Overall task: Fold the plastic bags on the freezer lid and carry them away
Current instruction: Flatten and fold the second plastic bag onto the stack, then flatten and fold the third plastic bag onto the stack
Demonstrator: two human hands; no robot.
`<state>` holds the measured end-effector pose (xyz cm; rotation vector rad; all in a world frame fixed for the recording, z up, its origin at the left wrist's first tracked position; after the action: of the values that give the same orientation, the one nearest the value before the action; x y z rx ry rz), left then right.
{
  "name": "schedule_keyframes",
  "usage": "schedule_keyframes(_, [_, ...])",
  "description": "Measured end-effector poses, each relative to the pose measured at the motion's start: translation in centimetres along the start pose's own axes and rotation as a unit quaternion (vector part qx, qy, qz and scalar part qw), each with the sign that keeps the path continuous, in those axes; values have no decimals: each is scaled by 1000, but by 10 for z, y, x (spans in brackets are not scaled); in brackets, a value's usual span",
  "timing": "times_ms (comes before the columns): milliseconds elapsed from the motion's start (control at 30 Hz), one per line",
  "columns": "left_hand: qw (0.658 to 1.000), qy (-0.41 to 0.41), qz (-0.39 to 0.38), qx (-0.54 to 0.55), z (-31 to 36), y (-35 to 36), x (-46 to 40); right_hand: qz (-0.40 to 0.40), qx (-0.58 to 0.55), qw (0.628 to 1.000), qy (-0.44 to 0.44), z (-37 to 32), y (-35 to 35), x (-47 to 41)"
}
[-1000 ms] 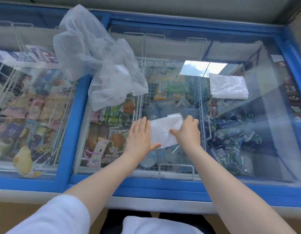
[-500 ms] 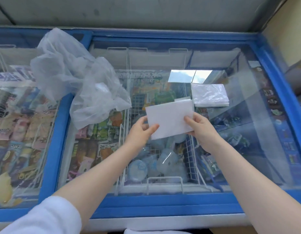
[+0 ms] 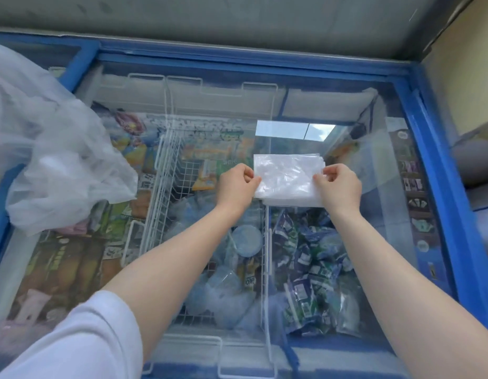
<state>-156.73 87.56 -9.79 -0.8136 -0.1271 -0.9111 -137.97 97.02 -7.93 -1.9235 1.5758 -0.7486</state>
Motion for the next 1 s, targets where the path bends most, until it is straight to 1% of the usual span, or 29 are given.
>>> schedule_keyframes(100, [999,25,27,-39,0,8,6,-9,14,1000,-2,18,7,0])
schedule_keyframes(200, [996,51,39,-64,6,10,8,3,-9,1000,18,27,5,0])
schedule_keyframes(333, [998,34,25,-50,8,18,7,-2,-45,999,15,30,0,1])
schedule_keyframes(400, [996,33,30,-72,7,22,5,-15,-19,1000,-7,29,2,3])
schedule_keyframes(467, [997,29,35,-63,7,20,5,-20,16,999,-29,26,2,4])
schedule_keyframes(533, [999,27,25,-19,5,15,11,3,61,997,-52,18,-5,8])
schedule_keyframes(600, [999,43,16,10,1,4,23,39,116,987,-101,0,-12,18])
schedule_keyframes(667, [998,69,9,8,-9,-12,37,43,103,980,-163,-27,-9,37])
schedule_keyframes(733, [996,89,-10,-19,-24,-32,50,-2,54,974,-219,-59,10,60])
schedule_keyframes(800, [992,104,-21,-64,-41,-57,60,-75,18,960,-270,-93,40,86])
schedule_keyframes(867, [993,100,6,-66,-62,-92,68,-141,-10,944,-297,-123,73,109])
schedule_keyframes(933, [994,87,58,-30,-85,-132,74,-191,-48,940,-277,-147,106,124])
schedule_keyframes(1000, [992,68,109,2,-110,-173,78,-241,-93,943,-211,-168,140,131])
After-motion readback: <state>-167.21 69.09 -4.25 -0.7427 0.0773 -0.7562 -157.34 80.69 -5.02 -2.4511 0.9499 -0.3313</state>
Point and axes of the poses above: each hand's wrist, its own x-axis away from the middle knuckle, its own y-axis out of the palm, z = x × y, the point moved 5 cm from there along -x, towards the middle knuckle, and after that the axes turned 11 degrees about -y, right-handed, at the moved point
